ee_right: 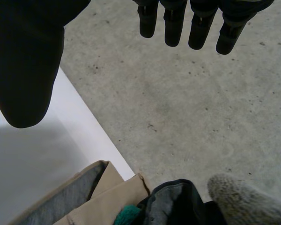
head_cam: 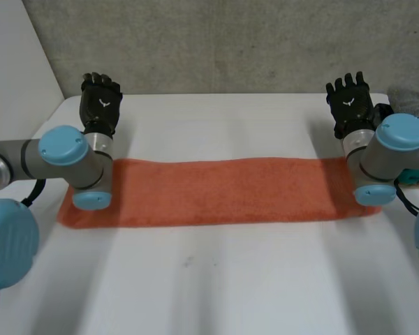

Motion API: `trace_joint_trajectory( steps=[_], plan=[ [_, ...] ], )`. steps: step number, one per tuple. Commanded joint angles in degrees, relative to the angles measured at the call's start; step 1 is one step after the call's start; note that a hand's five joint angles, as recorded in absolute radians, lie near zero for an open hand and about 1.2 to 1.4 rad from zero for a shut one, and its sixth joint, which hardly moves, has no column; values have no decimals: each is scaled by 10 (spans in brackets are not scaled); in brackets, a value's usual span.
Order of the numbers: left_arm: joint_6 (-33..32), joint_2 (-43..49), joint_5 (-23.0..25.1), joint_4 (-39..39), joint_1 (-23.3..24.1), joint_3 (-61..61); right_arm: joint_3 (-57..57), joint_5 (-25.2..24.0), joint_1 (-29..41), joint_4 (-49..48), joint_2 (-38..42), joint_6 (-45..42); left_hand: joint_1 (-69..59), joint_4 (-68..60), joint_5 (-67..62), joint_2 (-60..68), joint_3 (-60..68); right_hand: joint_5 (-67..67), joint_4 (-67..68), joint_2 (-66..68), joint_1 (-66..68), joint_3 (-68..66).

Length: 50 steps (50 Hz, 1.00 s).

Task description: Fold the laundry.

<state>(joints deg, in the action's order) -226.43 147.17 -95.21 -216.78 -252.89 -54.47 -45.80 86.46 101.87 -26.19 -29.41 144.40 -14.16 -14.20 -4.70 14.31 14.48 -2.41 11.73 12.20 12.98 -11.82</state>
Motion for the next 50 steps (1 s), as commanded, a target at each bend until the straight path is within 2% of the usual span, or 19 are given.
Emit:
trace_joint_trajectory(
  steps=[1,6,10,17,21,24,32,39,42,43,47,50],
  plan=[
    [2,-91,1,-1,13,-122,-89,-2,-1,53,-105,49,-23,-22,-17,21,20,24,-17,-22,-30,18],
    [13,-163,0,1,20,-210,-188,-8,-8,158,-241,83,-23,-22,-17,21,20,24,-17,-22,-30,18],
    [53,-248,5,2,18,-291,-251,-23,-18,243,-311,81,-21,-21,-16,20,18,24,-17,-22,-30,18],
    [201,-381,64,21,21,-422,-340,-44,-69,365,-338,76,-23,-22,-17,21,20,-52,59,54,47,-58],
    [257,-415,86,33,21,-462,-376,-69,-83,346,-338,65,-26,-26,-21,25,23,-120,126,122,114,-125],
    [273,-421,90,42,22,-471,-395,-92,-91,310,-331,48,-28,-27,-22,26,25,-140,147,142,134,-146],
    [279,-417,90,64,39,-473,-401,-92,-99,234,-278,22,-30,-29,-24,28,26,-180,187,182,175,-186],
    [279,-414,90,65,41,-476,-391,-91,-103,228,-248,20,-30,-29,-24,28,26,-180,187,182,175,-186],
    [279,-415,90,64,42,-477,-389,-91,-108,226,-243,19,-30,-29,-24,28,26,-261,267,263,255,-266],
    [279,-415,89,65,43,-477,-389,-91,-109,222,-240,19,-30,-29,-24,28,26,-384,391,386,379,-390],
    [279,-416,89,65,44,-477,-387,-87,-114,214,-238,13,-30,-29,-24,28,26,-675,682,677,670,-681],
    [278,-418,88,65,44,-478,-394,-61,-127,212,-247,8,-30,-29,-24,28,26,-676,683,678,670,-682]
  ],
)
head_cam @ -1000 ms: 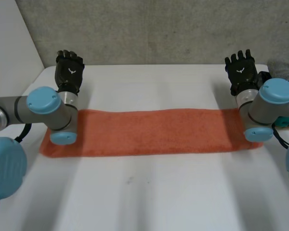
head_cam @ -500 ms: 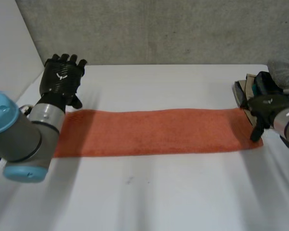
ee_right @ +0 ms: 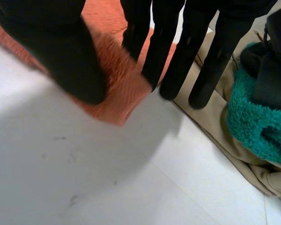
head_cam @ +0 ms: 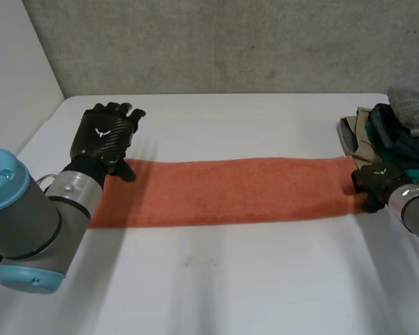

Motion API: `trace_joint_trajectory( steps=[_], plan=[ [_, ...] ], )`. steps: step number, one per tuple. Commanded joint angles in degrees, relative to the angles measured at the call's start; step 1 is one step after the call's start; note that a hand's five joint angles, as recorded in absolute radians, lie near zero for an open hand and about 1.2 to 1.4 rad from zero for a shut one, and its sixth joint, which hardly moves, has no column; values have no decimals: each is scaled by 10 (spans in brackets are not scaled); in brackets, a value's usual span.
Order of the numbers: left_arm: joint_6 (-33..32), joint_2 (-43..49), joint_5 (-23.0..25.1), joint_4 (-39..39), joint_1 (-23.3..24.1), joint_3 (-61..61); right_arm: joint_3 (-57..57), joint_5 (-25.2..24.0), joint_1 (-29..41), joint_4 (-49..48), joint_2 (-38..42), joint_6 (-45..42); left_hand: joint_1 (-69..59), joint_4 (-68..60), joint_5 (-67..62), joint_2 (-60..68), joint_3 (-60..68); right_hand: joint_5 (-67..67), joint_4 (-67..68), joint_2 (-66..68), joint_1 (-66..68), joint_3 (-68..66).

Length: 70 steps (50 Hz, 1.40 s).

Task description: Fold the laundry.

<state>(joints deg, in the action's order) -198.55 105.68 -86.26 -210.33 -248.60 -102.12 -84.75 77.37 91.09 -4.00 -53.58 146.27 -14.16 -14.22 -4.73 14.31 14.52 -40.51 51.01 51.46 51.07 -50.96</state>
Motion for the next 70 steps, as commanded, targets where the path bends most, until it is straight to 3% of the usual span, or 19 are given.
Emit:
trace_joint_trajectory(
  steps=[1,7,17,21,25,29,33,37,44,51,55,62,67,70],
  plan=[
    [0,-6,-1,1,1,-2,-7,39,-24,-11,-7,-12,-30,-29,-24,28,26,-295,290,285,289,-290],
    [0,-20,-2,9,1,-10,-29,102,-44,-4,-42,-30,-26,-26,-20,25,23,-295,290,285,289,-290],
    [4,-58,-2,19,-2,-26,-41,183,-106,-14,-76,-174,-21,-20,-15,20,18,-295,290,285,289,-290],
    [4,-67,-2,27,-6,-28,-21,194,-75,-30,-86,-180,-19,-19,-14,18,16,-295,290,285,289,-290],
    [4,-79,-3,33,-9,-29,7,191,22,-58,-108,-165,-13,-12,-7,11,9,-295,290,285,289,-290],
    [4,-95,-3,41,-16,-30,32,176,114,-108,-111,-144,-6,-5,0,4,2,-295,290,285,289,-290],
    [5,-115,-4,48,-25,-33,49,127,215,-157,-94,-145,-3,-2,3,1,-1,-295,290,285,289,-290],
    [5,-135,-4,51,-35,-41,75,21,337,-213,-22,-157,-1,0,5,-1,-3,-295,290,285,289,-290],
    [5,-137,-4,51,-34,-54,132,-60,429,-242,80,-161,-1,0,5,-1,-3,-295,290,285,289,-290],
    [5,-128,-3,48,-33,-57,158,-67,455,-235,140,-162,1,1,6,-2,-4,-295,290,285,289,-290],
    [4,-113,-3,47,-29,-51,137,-66,449,-236,115,-153,-1,0,5,-1,-3,369,-374,-379,-375,374],
    [4,-80,-2,43,-7,-19,47,-23,406,-225,-18,-51,-1,0,5,-1,-3,405,-410,-415,-411,410],
    [-1,-22,-1,41,60,23,-18,26,334,-142,-77,60,-1,0,5,-1,-3,405,-410,-415,-411,410],
    [-5,15,-3,41,87,45,-34,37,321,-94,-81,83,-3,-2,3,1,-1,405,-410,-415,-411,410]
  ],
)
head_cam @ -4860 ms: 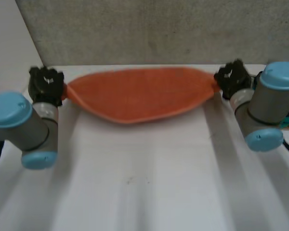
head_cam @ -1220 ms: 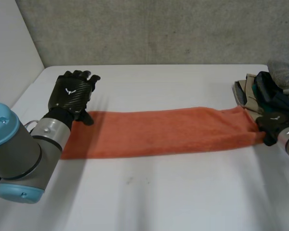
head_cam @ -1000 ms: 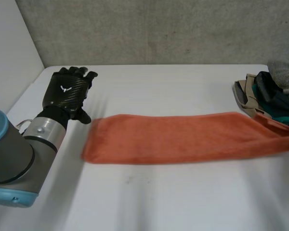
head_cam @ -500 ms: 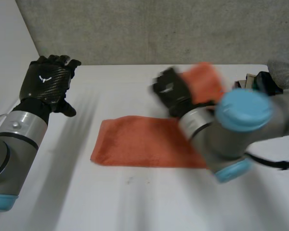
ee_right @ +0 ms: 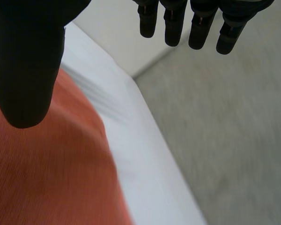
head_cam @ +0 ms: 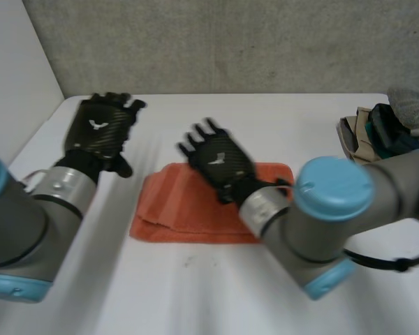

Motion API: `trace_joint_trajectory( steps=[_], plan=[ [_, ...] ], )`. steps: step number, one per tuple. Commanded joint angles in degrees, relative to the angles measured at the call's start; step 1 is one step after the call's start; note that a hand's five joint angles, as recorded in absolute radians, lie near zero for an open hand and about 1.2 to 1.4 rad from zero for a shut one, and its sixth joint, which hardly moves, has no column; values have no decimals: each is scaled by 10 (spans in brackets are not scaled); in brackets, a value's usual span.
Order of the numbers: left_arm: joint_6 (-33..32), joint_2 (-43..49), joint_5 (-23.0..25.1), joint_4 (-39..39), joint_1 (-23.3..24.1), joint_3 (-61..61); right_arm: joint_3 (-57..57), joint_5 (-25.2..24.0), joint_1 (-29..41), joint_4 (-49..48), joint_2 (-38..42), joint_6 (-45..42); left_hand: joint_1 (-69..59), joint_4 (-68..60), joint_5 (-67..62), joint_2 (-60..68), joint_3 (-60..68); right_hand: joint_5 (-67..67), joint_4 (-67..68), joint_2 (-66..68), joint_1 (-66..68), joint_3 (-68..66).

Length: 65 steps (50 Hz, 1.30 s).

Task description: Fold the laundry.

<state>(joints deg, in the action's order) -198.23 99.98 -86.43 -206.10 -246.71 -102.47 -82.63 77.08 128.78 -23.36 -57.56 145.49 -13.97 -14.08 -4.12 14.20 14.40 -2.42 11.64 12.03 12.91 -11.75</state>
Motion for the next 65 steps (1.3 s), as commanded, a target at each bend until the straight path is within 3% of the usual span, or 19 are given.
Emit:
trace_joint_trajectory(
  steps=[1,7,11,12,15,22,26,31,32,35,36,38,39,42,47,50,53,59,65],
  plan=[
    [-8,99,-2,-3,79,62,-62,47,-62,123,-40,96,-4,-3,-3,2,0,24,-16,-20,-29,17],
    [-8,159,-27,4,91,101,-90,107,-84,162,-31,81,-6,-5,-5,4,2,24,-16,-20,-29,17],
    [-12,159,-57,4,93,102,-89,173,-97,157,-16,39,-4,-3,-3,2,0,-470,478,474,465,-477],
    [-14,159,-59,4,94,100,-87,194,-100,148,-18,18,-4,-3,-3,2,0,-674,682,678,669,-680],
    [-22,151,-64,4,97,95,-82,216,-102,124,-21,-23,-4,-3,-3,2,0,-676,684,680,671,-683],
    [-21,73,-66,4,81,59,-67,223,-90,27,-33,-145,1,2,2,-3,-5,-676,684,680,671,-683],
    [-19,28,-66,4,56,30,-58,188,-33,-45,-33,-164,2,3,4,-5,-7,-676,684,680,671,-683],
    [-19,0,-66,5,40,4,-65,26,43,-100,-12,-168,2,3,4,-5,-7,-676,684,680,671,-683],
    [-19,-5,-66,6,37,-2,-67,-31,52,-103,5,-170,2,3,4,-5,-7,-676,684,680,671,-683],
    [-18,-10,-66,6,28,-11,-66,-104,58,-93,32,-169,2,3,4,-5,-7,-676,684,680,671,-683],
    [-19,-11,-65,6,23,-14,-65,-106,58,-91,37,-168,2,3,4,-5,-7,-656,664,660,652,-663],
    [-19,-11,-64,6,20,-15,-62,-99,58,-84,39,-163,2,3,4,-5,-7,-400,408,404,395,-407],
    [-19,-10,-64,6,20,-16,-64,-89,53,-79,35,-157,2,3,4,-5,-7,-194,202,198,189,-201],
    [-19,-5,-63,4,18,-14,-65,-68,53,-80,32,-125,1,2,2,-3,-5,16,-8,-12,-21,9],
    [-19,6,-62,3,25,8,-67,13,4,-72,-36,30,1,2,2,-3,-5,24,-16,-20,-29,17],
    [-18,35,-61,3,46,33,-65,37,-29,-49,-67,114,1,2,2,-3,-5,24,-16,-20,-29,17],
    [-16,68,-61,3,92,72,-40,47,-61,45,-81,215,-1,0,0,-1,-3,24,-16,-20,-29,17],
    [16,146,-61,16,137,146,38,47,-72,169,-36,273,-8,-7,-6,5,4,24,-16,-20,-29,17],
    [28,229,-74,109,153,222,119,37,-79,242,31,282,-15,-13,-13,12,10,24,-16,-20,-29,17]
  ],
)
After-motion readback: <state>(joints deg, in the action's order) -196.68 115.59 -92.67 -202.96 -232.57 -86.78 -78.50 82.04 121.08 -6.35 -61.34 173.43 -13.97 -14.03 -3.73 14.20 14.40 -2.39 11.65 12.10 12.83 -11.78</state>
